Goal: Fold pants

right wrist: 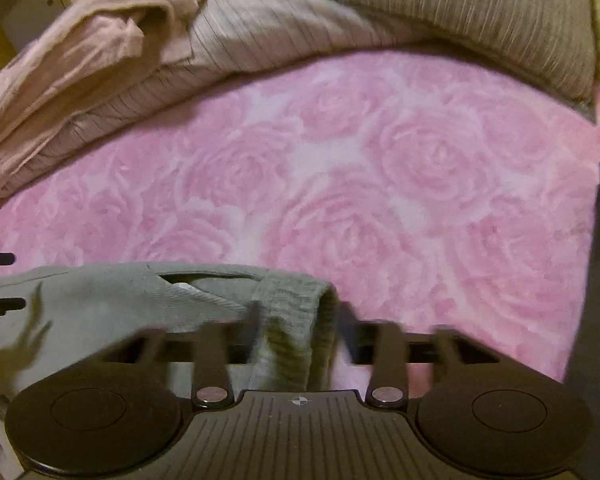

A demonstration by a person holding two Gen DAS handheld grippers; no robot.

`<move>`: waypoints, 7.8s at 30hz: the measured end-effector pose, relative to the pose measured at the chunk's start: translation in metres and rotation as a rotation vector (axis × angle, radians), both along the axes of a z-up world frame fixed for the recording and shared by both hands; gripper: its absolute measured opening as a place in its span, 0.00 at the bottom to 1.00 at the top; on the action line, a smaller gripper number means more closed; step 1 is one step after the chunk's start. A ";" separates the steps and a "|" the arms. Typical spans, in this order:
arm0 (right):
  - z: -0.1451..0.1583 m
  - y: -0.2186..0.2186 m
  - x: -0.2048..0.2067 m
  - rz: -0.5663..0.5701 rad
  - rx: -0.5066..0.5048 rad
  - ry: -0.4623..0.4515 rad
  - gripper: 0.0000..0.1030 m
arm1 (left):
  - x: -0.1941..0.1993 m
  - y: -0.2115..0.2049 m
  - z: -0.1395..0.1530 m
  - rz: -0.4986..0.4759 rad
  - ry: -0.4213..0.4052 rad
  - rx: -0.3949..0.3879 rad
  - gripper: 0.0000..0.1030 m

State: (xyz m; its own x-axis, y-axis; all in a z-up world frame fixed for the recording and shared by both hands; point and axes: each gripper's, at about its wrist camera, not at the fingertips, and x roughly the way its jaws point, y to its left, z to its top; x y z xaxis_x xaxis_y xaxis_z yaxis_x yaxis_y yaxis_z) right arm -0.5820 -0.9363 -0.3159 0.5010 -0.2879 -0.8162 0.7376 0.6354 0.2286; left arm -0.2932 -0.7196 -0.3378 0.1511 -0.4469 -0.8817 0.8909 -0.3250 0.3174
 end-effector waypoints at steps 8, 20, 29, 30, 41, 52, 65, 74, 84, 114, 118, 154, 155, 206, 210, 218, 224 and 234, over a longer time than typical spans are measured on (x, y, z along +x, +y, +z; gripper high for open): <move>-0.042 -0.023 0.004 0.033 0.096 -0.085 0.53 | 0.061 -0.013 -0.044 0.037 0.144 0.144 0.50; 0.029 -0.055 0.032 0.044 -0.072 -0.107 0.33 | 0.071 -0.047 0.017 0.087 0.101 -0.043 0.00; 0.025 -0.021 0.016 -0.002 -0.079 -0.043 0.49 | 0.053 -0.019 0.029 0.165 0.048 -0.116 0.15; 0.028 -0.009 0.003 -0.020 -0.057 -0.042 0.50 | 0.041 -0.006 0.032 0.154 0.068 -0.108 0.15; -0.005 0.096 -0.118 -0.324 0.251 -0.055 0.54 | -0.126 0.104 0.005 -0.013 0.340 0.028 0.25; 0.036 0.095 -0.153 -0.466 0.170 -0.097 0.15 | -0.185 0.103 -0.011 -0.084 0.331 0.079 0.25; 0.051 0.112 -0.124 -0.327 -0.003 0.073 0.48 | -0.119 0.159 0.019 0.176 0.274 0.075 0.25; 0.067 0.204 -0.004 -0.056 -0.005 0.058 0.48 | 0.004 0.291 0.025 0.440 0.159 0.077 0.32; 0.046 0.361 0.148 0.066 0.087 0.117 0.48 | 0.132 0.442 0.002 0.564 0.160 0.084 0.34; 0.021 0.366 0.239 0.091 -0.018 0.230 0.53 | 0.373 0.325 -0.031 0.808 0.294 -0.101 0.24; 0.028 0.368 0.236 0.086 0.003 0.231 0.53 | 0.366 0.319 -0.028 0.793 0.259 -0.090 0.24; -0.004 0.181 -0.129 -0.557 0.124 0.033 0.04 | -0.099 0.257 -0.029 0.250 0.190 0.140 0.25; -0.006 0.180 -0.135 -0.568 0.131 0.046 0.05 | -0.100 0.255 -0.028 0.262 0.196 0.148 0.25; 0.214 0.381 0.010 0.143 -0.008 0.319 0.74 | -0.046 0.406 0.215 0.955 0.299 -0.129 0.99; 0.211 0.377 0.000 0.144 -0.006 0.334 0.74 | -0.056 0.404 0.213 0.965 0.307 -0.121 0.99; 0.211 0.363 -0.019 0.130 -0.022 0.335 0.74 | -0.076 0.390 0.212 0.957 0.313 -0.100 0.99; 0.207 0.350 -0.029 0.122 -0.004 0.331 0.74 | -0.085 0.380 0.212 0.960 0.310 -0.093 0.99; 0.202 0.332 -0.029 0.132 0.011 0.313 0.74 | -0.088 0.367 0.210 0.974 0.310 -0.093 0.99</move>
